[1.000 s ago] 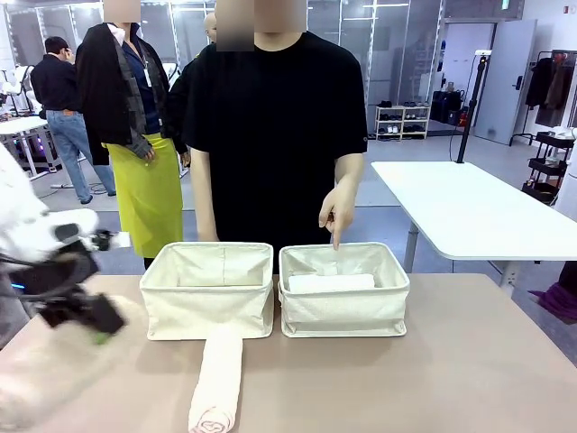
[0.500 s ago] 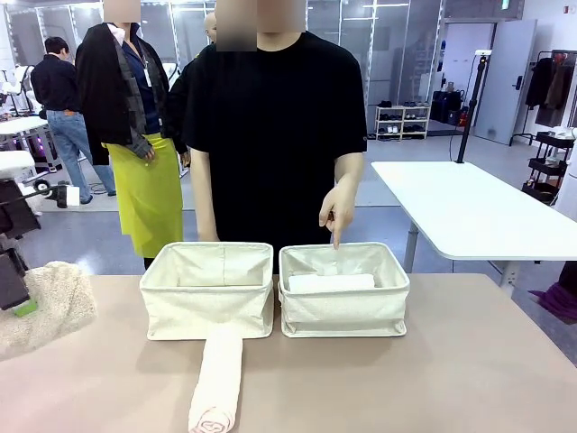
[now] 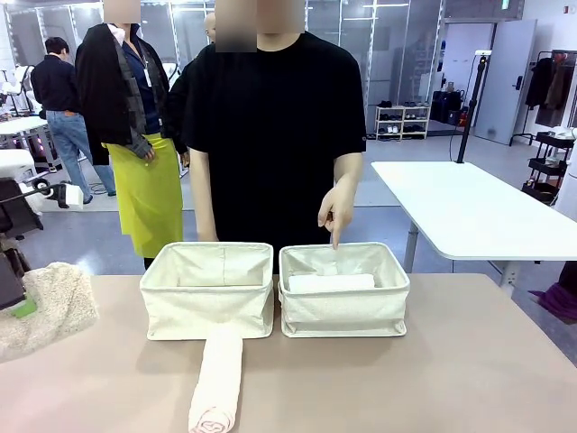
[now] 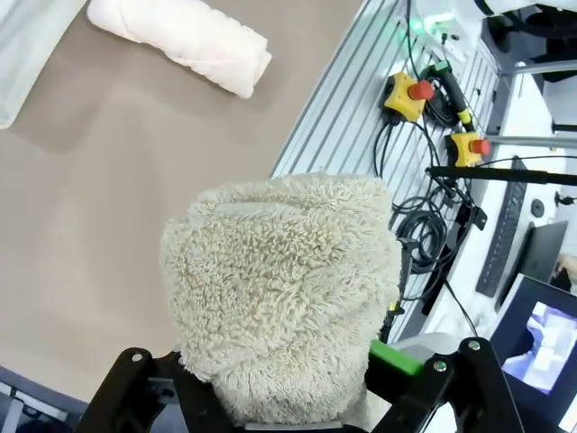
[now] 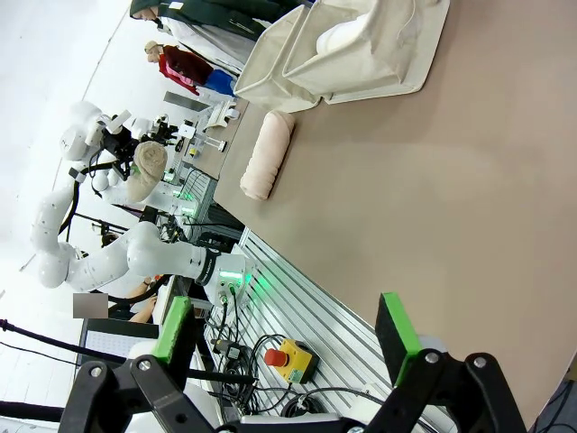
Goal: Divide the towels into two baskets.
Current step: Pick up one hotel-folded towel from the bottom of the table and place it in the Fabric basket indicated by the person.
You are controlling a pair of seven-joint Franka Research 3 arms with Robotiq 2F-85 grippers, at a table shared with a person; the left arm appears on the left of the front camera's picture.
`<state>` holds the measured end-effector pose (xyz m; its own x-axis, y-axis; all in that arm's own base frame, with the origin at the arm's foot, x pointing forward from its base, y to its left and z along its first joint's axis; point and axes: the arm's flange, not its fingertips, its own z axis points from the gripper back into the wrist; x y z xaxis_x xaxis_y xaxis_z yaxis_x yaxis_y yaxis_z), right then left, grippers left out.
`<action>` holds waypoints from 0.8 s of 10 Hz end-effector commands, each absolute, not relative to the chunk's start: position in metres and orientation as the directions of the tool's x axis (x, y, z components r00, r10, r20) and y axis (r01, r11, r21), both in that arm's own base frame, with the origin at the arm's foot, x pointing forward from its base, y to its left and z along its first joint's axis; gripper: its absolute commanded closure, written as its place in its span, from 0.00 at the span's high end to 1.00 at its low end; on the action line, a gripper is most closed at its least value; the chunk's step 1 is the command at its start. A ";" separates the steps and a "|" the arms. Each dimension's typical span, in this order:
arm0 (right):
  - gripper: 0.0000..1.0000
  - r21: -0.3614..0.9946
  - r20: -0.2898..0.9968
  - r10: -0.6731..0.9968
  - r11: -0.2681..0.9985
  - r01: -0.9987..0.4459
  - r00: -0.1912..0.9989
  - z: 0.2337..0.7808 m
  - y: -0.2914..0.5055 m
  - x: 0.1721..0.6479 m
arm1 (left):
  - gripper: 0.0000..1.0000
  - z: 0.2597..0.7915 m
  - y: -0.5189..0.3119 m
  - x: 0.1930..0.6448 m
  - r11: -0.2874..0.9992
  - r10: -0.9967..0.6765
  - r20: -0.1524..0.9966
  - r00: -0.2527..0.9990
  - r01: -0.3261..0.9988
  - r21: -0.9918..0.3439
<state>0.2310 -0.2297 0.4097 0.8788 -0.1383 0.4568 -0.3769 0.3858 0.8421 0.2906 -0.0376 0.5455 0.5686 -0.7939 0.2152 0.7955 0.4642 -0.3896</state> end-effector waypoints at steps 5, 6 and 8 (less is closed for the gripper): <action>1.00 0.838 0.468 -0.140 0.383 -0.388 0.873 0.412 -0.229 0.229 | 0.49 0.587 -0.191 0.408 -0.008 -0.998 0.065 -0.010 1.000 0.030; 1.00 0.838 0.468 -0.140 0.383 -0.388 0.873 0.412 -0.229 0.229 | 0.49 0.595 -0.225 0.432 -0.122 -0.992 0.026 -0.124 0.990 0.063; 1.00 0.838 0.468 -0.140 0.383 -0.388 0.873 0.412 -0.229 0.229 | 0.49 0.605 -0.279 0.472 -0.256 -0.964 0.031 -0.264 0.954 0.154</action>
